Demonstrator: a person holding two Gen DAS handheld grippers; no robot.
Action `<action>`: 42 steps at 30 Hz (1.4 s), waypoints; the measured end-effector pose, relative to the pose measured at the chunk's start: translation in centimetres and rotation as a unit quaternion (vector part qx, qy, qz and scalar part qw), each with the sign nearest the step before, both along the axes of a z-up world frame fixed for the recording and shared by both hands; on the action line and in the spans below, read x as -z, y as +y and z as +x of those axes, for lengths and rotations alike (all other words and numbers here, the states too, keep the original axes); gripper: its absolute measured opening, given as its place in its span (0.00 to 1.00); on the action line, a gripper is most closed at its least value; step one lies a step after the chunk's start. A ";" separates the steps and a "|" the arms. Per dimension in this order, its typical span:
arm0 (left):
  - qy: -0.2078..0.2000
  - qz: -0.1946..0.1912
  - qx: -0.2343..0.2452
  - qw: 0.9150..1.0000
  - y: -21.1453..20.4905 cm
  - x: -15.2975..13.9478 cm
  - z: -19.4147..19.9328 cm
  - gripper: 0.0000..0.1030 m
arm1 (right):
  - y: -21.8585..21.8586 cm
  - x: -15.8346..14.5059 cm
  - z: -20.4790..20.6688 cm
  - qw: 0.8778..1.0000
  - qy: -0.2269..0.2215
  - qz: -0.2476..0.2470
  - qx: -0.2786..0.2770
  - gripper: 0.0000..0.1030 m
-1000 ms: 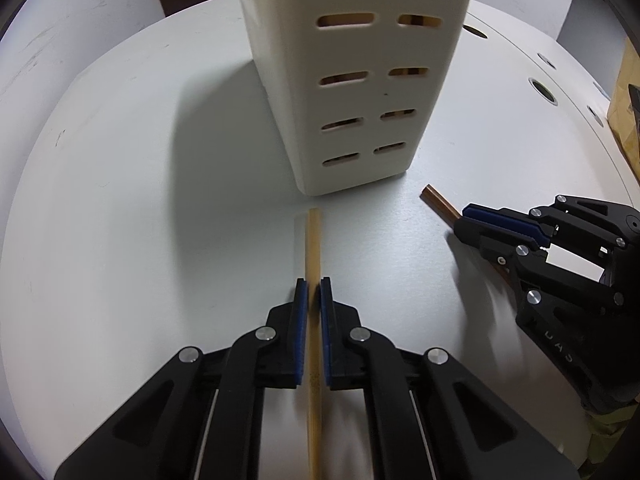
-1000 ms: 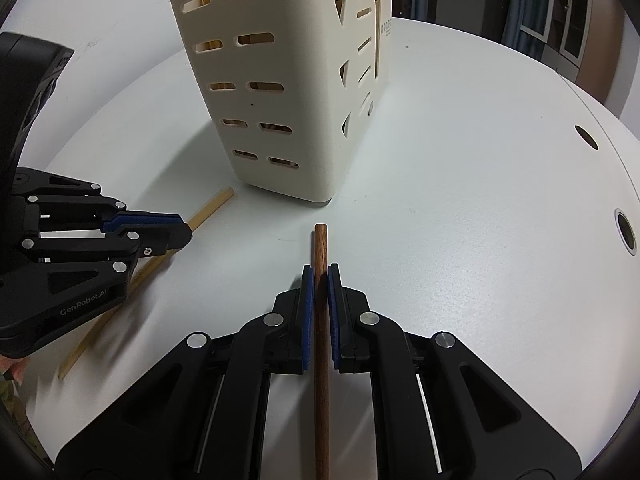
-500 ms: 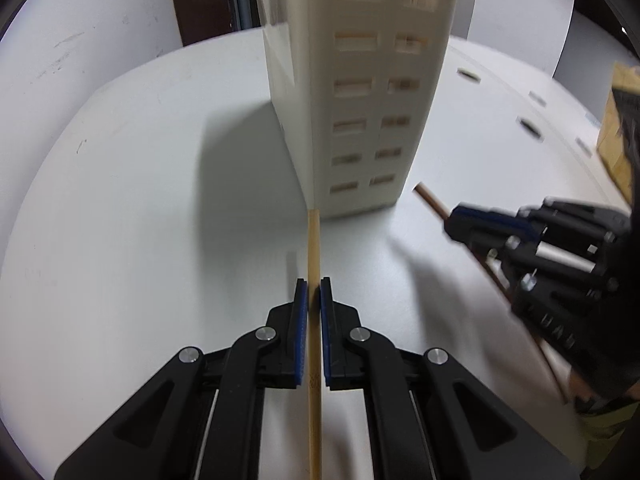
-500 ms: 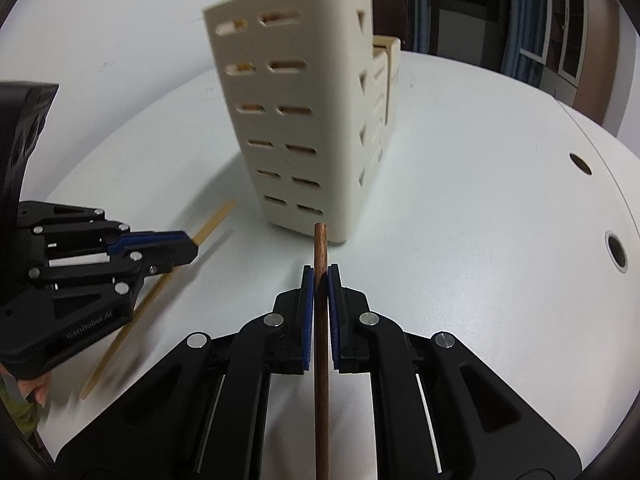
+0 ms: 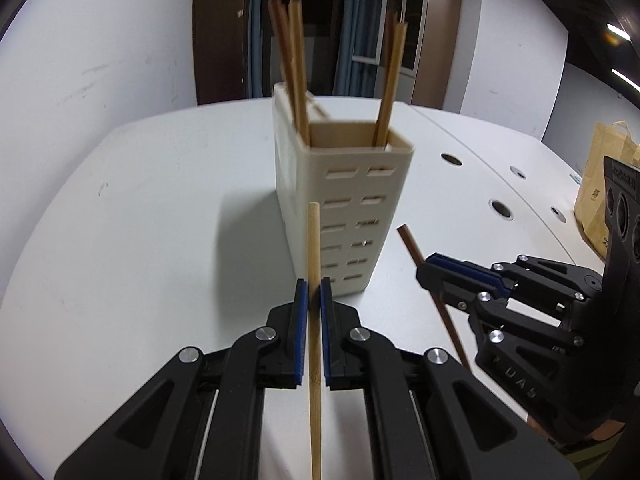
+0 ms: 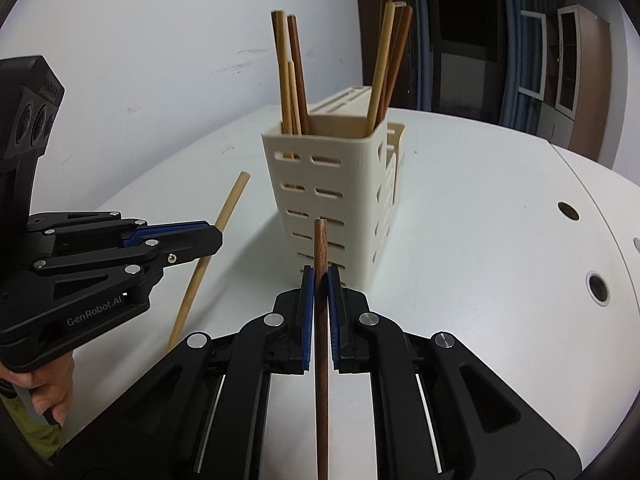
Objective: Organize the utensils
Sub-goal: 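Lift both chopsticks with both tools up above the cream holder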
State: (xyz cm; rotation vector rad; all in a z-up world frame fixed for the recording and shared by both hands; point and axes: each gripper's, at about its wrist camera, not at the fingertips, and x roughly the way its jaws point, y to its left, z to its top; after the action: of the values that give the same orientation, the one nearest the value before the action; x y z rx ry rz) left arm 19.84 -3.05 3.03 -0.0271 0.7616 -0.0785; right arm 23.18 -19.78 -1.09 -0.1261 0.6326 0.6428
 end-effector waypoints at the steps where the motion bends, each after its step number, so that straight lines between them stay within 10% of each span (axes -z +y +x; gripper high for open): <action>1: -0.006 0.001 0.000 1.000 -0.1 -0.4 -0.1 0.06 | -0.1 -0.3 0.0 1.000 -0.002 0.001 -0.001 0.06; 42: -0.130 0.016 -0.005 0.991 -0.9 -9.0 -0.6 0.06 | -1.5 -9.4 0.8 0.994 -0.099 0.053 -0.003 0.06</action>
State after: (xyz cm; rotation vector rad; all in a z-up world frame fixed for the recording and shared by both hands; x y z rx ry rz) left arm 19.24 -3.96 12.03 0.0100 0.5024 -0.0597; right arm 23.99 -21.30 8.27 -0.0913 0.4061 0.6584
